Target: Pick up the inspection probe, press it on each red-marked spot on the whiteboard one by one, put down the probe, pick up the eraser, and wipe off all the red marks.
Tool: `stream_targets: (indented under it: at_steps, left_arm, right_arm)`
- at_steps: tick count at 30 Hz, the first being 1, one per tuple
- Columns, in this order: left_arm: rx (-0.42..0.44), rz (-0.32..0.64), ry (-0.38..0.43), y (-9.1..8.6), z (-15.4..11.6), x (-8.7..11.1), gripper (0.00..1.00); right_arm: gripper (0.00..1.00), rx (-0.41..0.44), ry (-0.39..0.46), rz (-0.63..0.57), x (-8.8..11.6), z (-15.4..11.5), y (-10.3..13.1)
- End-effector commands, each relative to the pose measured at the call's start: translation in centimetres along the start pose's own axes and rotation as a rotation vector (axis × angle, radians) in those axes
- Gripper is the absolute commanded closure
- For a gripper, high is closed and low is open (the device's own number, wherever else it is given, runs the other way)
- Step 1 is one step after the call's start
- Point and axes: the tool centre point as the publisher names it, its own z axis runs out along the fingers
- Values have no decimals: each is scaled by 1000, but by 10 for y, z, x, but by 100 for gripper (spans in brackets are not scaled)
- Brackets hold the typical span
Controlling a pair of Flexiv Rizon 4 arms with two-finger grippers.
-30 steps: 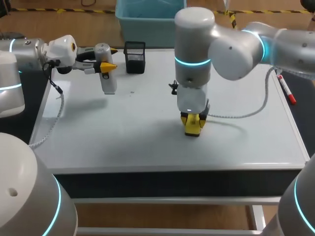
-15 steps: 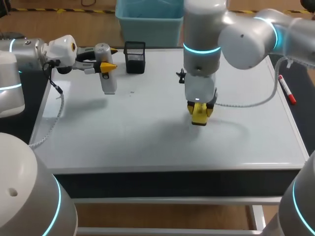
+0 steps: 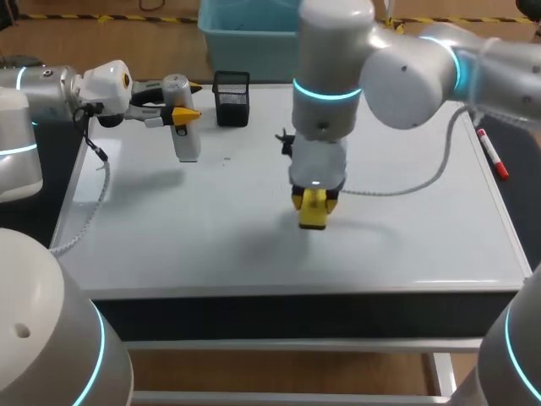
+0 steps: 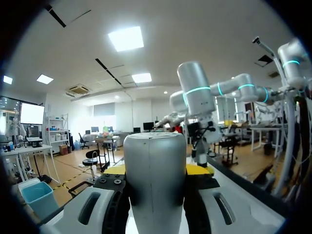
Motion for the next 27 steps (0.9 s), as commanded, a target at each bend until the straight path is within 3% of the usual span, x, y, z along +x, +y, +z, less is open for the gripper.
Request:
stream_targets:
  at_steps: [1, 17, 27]
  left_arm:
    - [3, 1, 3, 0, 0, -1, 100]
    - [3, 1, 3, 0, 0, -1, 100]
    - [3, 1, 3, 0, 0, -1, 100]
  right_arm:
    - [100, -18, 24, -8, -17, 13, -4]
    - [100, -45, 65, -36, -28, 35, 6]
    - [100, -62, 66, -12, -11, 47, 8]
